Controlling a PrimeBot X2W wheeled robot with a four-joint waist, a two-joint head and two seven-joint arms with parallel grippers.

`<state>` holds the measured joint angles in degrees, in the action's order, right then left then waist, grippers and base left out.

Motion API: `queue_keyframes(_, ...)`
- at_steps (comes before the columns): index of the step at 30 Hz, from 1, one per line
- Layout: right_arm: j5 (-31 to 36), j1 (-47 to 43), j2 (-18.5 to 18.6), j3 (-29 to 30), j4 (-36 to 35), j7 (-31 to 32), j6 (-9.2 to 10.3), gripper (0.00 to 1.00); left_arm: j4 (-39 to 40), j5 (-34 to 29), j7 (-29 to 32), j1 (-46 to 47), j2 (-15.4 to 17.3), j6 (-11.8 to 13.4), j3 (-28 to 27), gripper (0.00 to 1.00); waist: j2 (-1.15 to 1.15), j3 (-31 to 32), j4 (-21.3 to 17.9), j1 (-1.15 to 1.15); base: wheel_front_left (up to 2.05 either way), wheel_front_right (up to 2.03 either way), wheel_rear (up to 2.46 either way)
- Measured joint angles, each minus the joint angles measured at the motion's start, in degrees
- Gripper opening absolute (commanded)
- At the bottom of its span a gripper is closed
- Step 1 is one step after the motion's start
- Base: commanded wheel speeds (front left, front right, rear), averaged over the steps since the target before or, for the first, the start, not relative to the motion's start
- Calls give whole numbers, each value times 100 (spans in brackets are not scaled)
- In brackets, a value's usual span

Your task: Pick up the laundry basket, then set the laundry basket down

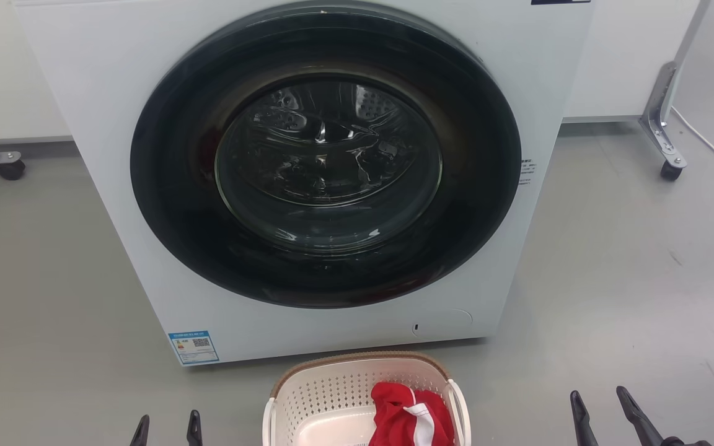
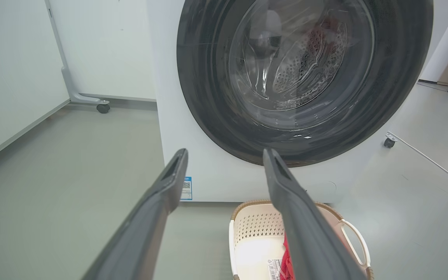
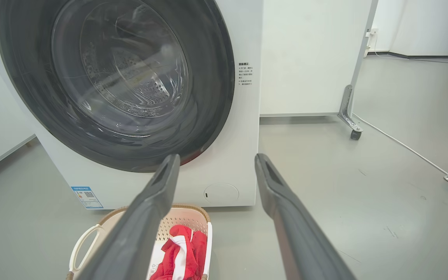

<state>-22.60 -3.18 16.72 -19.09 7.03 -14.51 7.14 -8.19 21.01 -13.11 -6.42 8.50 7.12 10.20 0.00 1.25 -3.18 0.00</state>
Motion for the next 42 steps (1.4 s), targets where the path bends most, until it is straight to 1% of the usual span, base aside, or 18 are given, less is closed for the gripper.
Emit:
queue_keyframes(11, 98, -13, -15, 78, -129, 40, 1, 100, 163, -156, 216, -17, -84, 0, -3, 100, 0, -22, 11, 0, 0, 0, 0)
queue_keyframes(15, 102, -54, -23, 132, -154, 85, 1, 100, 213, -305, 297, -37, -96, 0, -11, 100, 0, -27, 11, 0, 0, 0, 0)
queue_keyframes(34, 198, -114, -149, 277, -293, 235, 15, 100, 438, -455, 648, -110, -153, 0, -88, 100, 0, -46, -5, 0, 0, 0, 0)
queue_keyframes(35, 198, -116, -151, 283, -299, 238, 15, 0, 456, -457, 648, -110, -154, 0, -90, 0, 0, -47, -4, 0, 0, 0, 0)
queue_keyframes(42, 134, -219, -298, 245, -53, 283, -9, 0, 208, -385, 654, -151, -183, -18, -60, 0, 0, -50, -2, 0, 0, 0, 0)
